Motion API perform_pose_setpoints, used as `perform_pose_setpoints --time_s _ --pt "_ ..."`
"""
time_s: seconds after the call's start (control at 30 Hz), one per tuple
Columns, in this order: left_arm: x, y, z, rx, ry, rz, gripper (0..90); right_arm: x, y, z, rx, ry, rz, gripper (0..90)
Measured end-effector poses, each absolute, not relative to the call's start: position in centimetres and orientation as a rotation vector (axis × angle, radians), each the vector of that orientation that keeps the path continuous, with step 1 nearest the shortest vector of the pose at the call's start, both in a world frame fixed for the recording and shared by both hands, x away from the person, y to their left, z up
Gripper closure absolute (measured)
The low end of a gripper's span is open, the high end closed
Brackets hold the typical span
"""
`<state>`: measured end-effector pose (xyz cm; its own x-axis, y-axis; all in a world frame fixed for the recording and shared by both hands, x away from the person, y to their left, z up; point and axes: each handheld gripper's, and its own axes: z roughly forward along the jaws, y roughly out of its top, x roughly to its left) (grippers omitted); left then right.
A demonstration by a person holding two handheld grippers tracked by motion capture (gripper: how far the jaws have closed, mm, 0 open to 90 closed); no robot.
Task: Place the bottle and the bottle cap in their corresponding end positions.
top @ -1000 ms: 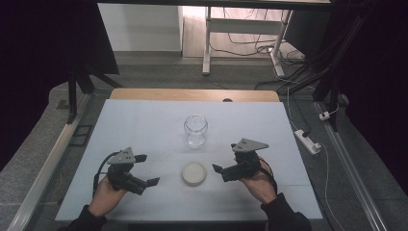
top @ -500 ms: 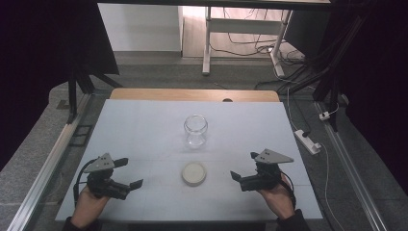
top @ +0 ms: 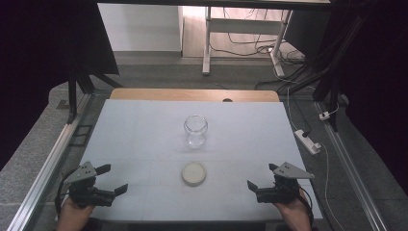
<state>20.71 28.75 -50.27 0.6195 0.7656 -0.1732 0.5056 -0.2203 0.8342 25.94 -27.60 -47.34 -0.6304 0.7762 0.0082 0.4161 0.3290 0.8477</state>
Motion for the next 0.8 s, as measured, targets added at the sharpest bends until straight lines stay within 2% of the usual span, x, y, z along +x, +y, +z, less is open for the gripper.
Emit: perform_pose_setpoints --time_s 0.33,0.8 --pt "19.4 30.0 -51.5 1.882 1.084 0.333 0.0 24.1 -29.8 -48.7 1.134 2.202 1.138 0.0" --pt "18.5 30.4 -52.3 1.961 1.16 0.358 0.0 22.9 -30.9 -49.5 1.196 2.229 1.093 0.0"
